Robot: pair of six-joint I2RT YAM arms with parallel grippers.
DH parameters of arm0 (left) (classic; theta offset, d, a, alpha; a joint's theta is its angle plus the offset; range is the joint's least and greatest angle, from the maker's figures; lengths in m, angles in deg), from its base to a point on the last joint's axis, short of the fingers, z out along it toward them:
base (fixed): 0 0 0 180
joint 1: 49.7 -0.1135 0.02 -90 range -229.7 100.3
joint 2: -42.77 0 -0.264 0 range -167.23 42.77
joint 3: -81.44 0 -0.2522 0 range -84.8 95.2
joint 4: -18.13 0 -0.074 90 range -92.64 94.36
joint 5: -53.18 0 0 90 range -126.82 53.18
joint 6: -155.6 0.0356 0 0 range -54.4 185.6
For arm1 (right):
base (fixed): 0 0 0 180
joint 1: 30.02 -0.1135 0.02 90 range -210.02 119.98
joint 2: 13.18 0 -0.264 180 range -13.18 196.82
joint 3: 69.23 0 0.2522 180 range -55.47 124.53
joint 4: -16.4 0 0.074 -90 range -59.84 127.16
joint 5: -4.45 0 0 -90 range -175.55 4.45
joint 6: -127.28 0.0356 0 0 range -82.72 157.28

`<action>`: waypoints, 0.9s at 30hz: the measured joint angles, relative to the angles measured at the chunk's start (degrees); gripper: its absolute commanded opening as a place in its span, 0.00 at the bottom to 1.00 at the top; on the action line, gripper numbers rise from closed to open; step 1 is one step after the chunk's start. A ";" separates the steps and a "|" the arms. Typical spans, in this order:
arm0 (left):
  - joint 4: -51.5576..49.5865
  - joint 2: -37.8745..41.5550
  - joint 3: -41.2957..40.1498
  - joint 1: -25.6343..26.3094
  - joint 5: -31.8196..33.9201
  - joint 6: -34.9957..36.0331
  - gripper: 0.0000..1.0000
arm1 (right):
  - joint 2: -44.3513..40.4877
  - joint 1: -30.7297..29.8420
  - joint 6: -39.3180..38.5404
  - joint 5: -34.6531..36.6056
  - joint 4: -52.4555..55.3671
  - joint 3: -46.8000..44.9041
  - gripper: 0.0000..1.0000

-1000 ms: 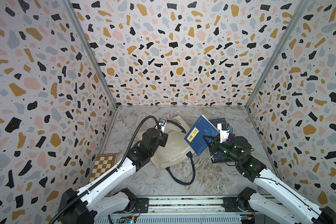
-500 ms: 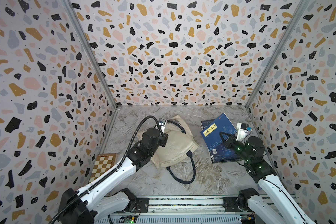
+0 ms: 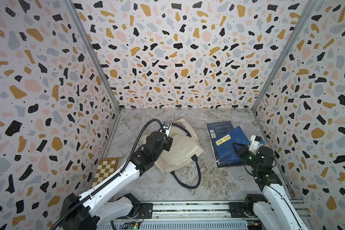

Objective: Take out the books from the canvas bag
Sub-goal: Place the book on the book.

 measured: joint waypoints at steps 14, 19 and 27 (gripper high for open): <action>0.00 0.00 0.00 0.00 -0.09 -0.20 0.00 | 4.20 1.99 10.03 0.48 -4.61 -8.39 0.00; 0.00 0.00 0.00 0.00 -0.09 -0.22 0.00 | 5.05 3.13 13.90 1.27 -8.63 -10.27 0.00; -0.02 0.00 0.04 0.00 -0.13 -0.22 0.00 | 7.89 3.61 17.11 3.06 -12.96 -11.58 0.00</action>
